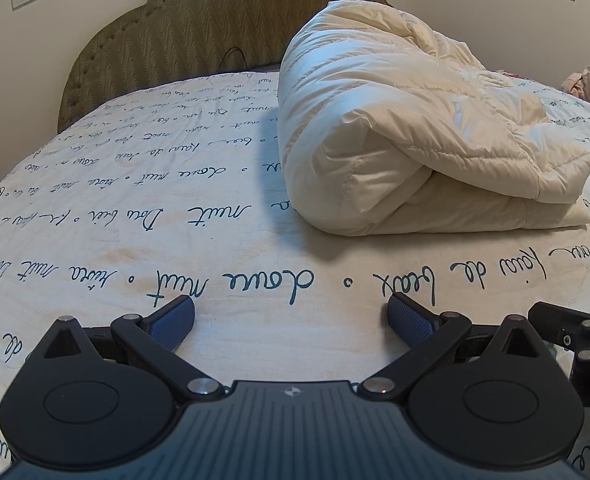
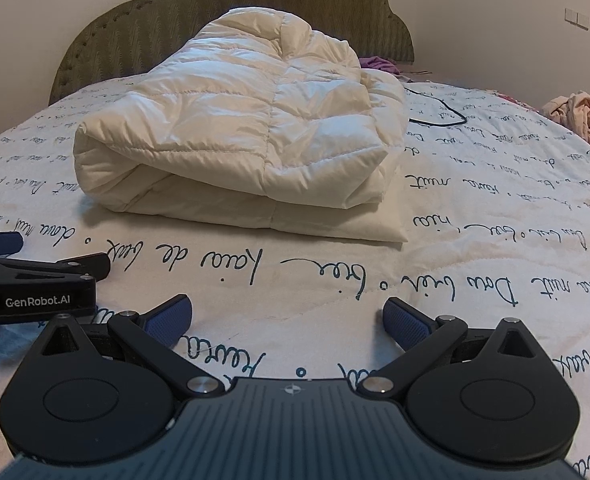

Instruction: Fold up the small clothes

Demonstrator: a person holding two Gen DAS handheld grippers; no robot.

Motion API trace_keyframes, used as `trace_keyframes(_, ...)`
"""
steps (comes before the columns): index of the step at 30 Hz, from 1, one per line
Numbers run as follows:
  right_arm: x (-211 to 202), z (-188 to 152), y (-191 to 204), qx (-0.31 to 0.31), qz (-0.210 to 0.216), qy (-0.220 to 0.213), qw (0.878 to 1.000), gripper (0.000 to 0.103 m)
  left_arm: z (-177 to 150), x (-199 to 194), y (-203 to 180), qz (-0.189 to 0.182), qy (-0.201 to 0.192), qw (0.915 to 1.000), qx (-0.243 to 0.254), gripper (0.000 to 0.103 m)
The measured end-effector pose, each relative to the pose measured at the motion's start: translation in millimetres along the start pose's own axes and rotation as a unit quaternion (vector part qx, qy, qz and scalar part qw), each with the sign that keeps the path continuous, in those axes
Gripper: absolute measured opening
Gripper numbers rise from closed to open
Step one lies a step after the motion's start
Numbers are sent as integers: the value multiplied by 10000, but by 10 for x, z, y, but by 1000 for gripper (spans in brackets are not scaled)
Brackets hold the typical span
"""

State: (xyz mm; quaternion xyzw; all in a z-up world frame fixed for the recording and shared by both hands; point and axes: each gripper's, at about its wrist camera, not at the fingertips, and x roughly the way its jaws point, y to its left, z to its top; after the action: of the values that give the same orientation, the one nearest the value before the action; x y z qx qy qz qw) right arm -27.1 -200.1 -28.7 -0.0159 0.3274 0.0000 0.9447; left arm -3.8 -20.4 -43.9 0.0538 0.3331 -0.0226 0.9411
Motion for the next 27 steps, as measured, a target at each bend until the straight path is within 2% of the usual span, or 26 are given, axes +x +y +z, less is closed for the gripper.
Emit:
trace_keyframes(9, -134, 8, 54, 9, 14, -77, 10000, 103, -8, -124, 14, 52, 131, 9999, -61, 103)
trace_keyframes(27, -242, 2, -47, 47, -58, -202, 9998, 103, -7, -227, -52, 39, 98, 9999, 44, 103)
